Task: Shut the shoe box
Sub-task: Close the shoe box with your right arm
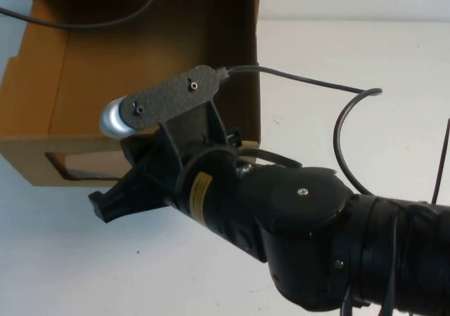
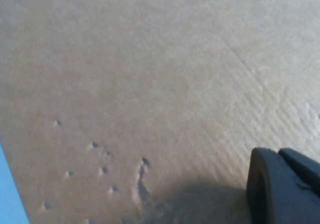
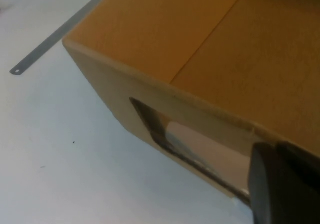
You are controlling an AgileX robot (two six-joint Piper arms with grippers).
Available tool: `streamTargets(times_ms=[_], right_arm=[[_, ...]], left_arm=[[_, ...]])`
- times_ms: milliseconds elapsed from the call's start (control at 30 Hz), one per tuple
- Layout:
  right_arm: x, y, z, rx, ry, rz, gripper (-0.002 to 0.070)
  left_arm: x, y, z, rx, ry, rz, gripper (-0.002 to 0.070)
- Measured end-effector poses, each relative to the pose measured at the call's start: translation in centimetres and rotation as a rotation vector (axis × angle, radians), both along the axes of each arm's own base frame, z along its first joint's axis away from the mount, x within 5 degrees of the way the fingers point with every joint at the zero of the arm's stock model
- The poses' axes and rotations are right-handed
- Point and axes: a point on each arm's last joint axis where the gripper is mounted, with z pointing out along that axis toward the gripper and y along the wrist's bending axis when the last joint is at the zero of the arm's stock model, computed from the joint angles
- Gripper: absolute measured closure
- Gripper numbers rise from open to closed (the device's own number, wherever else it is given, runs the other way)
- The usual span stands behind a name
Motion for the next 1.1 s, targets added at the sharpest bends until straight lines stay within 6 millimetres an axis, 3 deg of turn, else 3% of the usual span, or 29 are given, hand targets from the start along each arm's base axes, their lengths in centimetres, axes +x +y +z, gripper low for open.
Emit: streamTargets(times_ms=[567,733,1100], right_arm=[[1.0,0.5,-1.6,-0.009,0.056,-0.001,0.0687],[2.1,0.0,-1.8,-0.008,0.064,-0.023,0.0687],[5.1,-1.2,0.6,0.082,0.044,-0.053,0.0687]], left_arm=[[0.0,0.0,0.0,-0.001,0.001,0.001,0.068],[0.0,0.0,0.0,-0.001,0.001,0.001,0.068],[0.0,0.0,0.0,-0.001,0.001,0.001,0.068]])
